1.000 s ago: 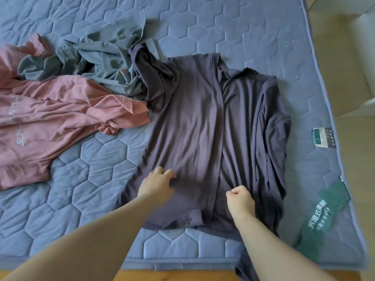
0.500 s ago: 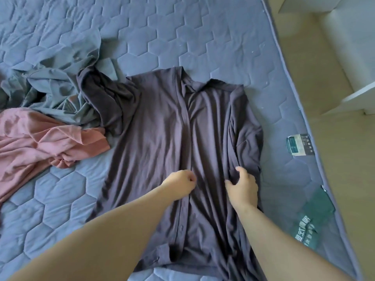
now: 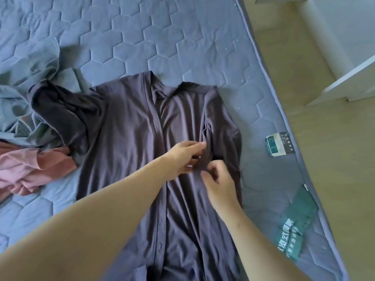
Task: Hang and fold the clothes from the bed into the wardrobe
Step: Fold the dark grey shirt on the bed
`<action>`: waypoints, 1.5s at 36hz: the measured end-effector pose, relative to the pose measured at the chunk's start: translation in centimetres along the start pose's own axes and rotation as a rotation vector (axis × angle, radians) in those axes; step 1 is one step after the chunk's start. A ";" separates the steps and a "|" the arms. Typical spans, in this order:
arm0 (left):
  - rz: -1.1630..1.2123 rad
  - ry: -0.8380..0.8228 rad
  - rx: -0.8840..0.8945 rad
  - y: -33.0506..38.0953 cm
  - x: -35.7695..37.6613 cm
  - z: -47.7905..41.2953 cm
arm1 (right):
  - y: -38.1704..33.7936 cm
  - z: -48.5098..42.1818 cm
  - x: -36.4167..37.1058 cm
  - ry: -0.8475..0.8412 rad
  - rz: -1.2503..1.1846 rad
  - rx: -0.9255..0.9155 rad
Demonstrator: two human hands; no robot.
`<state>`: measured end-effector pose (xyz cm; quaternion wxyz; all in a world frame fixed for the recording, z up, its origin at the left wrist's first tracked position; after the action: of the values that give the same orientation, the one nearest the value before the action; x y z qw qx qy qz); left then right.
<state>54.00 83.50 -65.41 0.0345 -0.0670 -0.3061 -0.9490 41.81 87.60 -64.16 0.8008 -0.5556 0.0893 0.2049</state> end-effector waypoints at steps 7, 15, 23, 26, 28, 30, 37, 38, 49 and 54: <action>0.110 0.399 0.018 -0.5 -3.8 -1.5 | 1.3 -1.6 -1.3 0.318 0.146 0.126; 0.279 0.521 -0.026 -1.7 -5.7 -3.0 | 5.4 -2.8 -3.2 0.133 0.411 0.423; 0.195 0.260 -0.065 0.2 -3.7 -3.6 | 4.5 -4.3 -7.1 0.505 0.300 0.380; 0.039 0.233 -0.067 1.3 -2.7 -3.8 | 4.3 -5.2 -9.3 0.603 0.183 0.409; -0.030 0.251 -0.031 2.0 -2.4 -4.1 | 4.0 -6.0 -11.2 0.705 0.105 0.418; -0.007 0.276 0.025 3.0 -2.2 -4.5 | 3.4 -7.1 -13.0 0.774 0.063 0.394; 0.200 0.348 0.124 4.7 -2.2 -5.8 | 1.3 -12.4 -16.0 0.676 0.055 0.279; 0.166 0.350 0.097 4.7 -2.2 -5.9 | 1.4 -12.6 -15.7 0.626 0.159 0.305; -0.208 0.270 -0.148 4.7 -1.3 -8.2 | 0.8 -10.9 -5.9 0.041 0.460 0.089; -0.046 0.374 0.351 7.7 -1.1 -8.0 | 4.0 -9.8 -4.3 -0.079 0.434 0.265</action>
<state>55.08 72.58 -67.53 0.0800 0.1234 -0.4559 -0.8778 37.07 78.77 -69.53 0.8068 -0.4051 0.2011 0.3803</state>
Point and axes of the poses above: each hand's wrist, its own z-axis away from the middle knuckle, its own x-axis out of the palm, y = z × x, the point moved 4 cm from there along -z, towards the middle knuckle, and after that the axes turned 2 degrees about z, right-handed, at the moved point
